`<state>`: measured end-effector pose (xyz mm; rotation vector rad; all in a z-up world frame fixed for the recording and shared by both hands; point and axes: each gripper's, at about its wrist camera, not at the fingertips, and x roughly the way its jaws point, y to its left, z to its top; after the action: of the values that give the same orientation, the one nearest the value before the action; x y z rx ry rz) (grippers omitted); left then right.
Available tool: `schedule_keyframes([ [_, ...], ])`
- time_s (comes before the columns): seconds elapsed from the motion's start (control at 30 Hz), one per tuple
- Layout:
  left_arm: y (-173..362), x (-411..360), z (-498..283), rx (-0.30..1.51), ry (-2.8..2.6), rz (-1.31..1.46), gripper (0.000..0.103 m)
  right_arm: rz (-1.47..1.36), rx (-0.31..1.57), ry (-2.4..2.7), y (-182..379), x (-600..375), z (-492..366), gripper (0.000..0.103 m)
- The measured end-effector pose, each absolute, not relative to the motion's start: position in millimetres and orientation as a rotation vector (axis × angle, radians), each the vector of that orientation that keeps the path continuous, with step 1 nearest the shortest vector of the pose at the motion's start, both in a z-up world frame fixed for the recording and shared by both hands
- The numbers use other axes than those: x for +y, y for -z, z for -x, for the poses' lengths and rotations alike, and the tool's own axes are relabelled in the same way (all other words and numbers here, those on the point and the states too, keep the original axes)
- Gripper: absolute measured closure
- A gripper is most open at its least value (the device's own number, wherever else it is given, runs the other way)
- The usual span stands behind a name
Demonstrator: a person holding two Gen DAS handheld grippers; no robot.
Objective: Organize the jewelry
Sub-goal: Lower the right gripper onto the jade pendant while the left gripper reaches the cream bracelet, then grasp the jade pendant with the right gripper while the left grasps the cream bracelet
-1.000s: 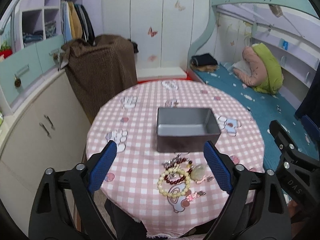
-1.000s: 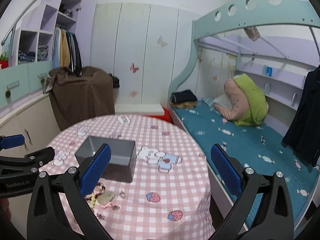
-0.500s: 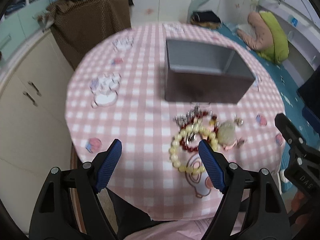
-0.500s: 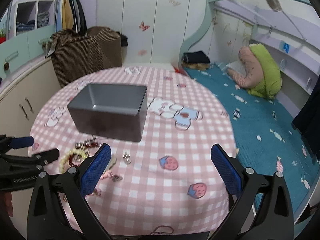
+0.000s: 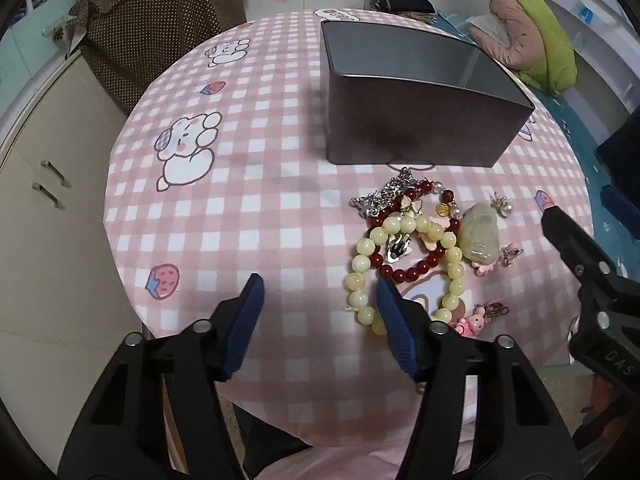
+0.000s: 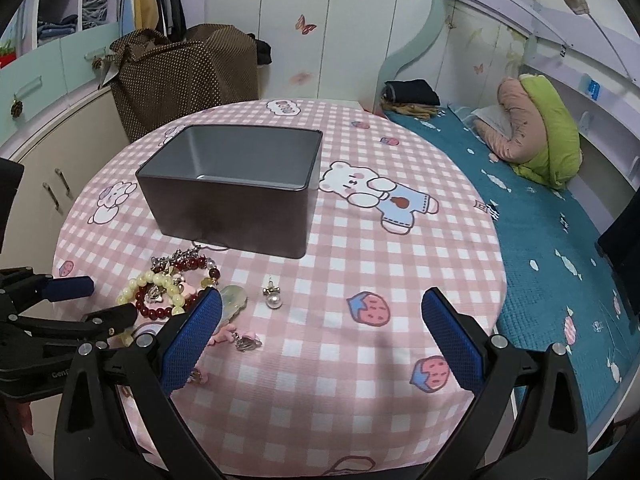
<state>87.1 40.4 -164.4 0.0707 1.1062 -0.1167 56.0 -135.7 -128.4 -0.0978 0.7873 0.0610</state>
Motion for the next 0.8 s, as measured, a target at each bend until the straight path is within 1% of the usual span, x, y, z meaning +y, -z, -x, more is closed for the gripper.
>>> schedule_keyframes([
  [0.03,164.4,41.1,-87.5,1.102,0.12,-0.071,0.052,0.099,0.791,-0.065,129.4,-134.5,-56.2,0.007],
  [0.1,164.3,40.5,-88.5,1.099,0.129,-0.077,0.056,0.105,0.802,-0.087,132.0,-131.3,-58.0,0.007],
  [0.2,163.3,45.4,-90.1,1.092,0.138,-0.058,0.076,0.109,0.812,-0.12,134.7,-126.3,-59.3,0.007],
  [0.27,162.9,51.1,-92.6,1.095,0.14,-0.034,0.093,0.107,0.826,-0.147,136.8,-123.0,-60.4,0.007],
  [0.33,162.4,59.3,-95.8,1.106,0.161,0.019,0.093,0.095,0.848,-0.187,139.9,-119.5,-62.9,0.007],
  [0.37,161.9,62.4,-96.3,1.111,0.17,0.046,0.093,0.093,0.855,-0.201,140.9,-117.5,-63.1,0.01],
  [0.4,161.4,65.7,-97.4,1.112,0.176,0.067,0.093,0.093,0.863,-0.215,142.6,-115.1,-64.0,0.016],
  [0.43,160.3,69.0,-98.7,1.108,0.179,0.084,0.093,0.097,0.878,-0.227,145.2,-112.4,-66.1,0.019],
  [0.5,157.8,72.2,-100.0,1.099,0.18,0.1,0.093,0.097,0.902,-0.251,149.8,-106.5,-69.5,0.034],
  [0.57,153.8,73.8,-101.5,1.087,0.194,0.112,0.093,0.093,0.924,-0.276,153.8,-101.8,-72.1,0.04],
  [0.63,150.4,73.2,-103.1,1.078,0.204,0.114,0.093,0.094,0.947,-0.295,157.9,-96.8,-75.4,0.042],
  [0.77,148.3,69.6,-105.3,1.067,0.22,0.112,0.093,0.14,0.94,-0.293,161.7,-87.4,-78.4,0.061],
  [0.8,148.4,69.4,-106.5,1.064,0.225,0.11,0.093,0.14,0.939,-0.291,161.7,-87.4,-79.5,0.062],
])
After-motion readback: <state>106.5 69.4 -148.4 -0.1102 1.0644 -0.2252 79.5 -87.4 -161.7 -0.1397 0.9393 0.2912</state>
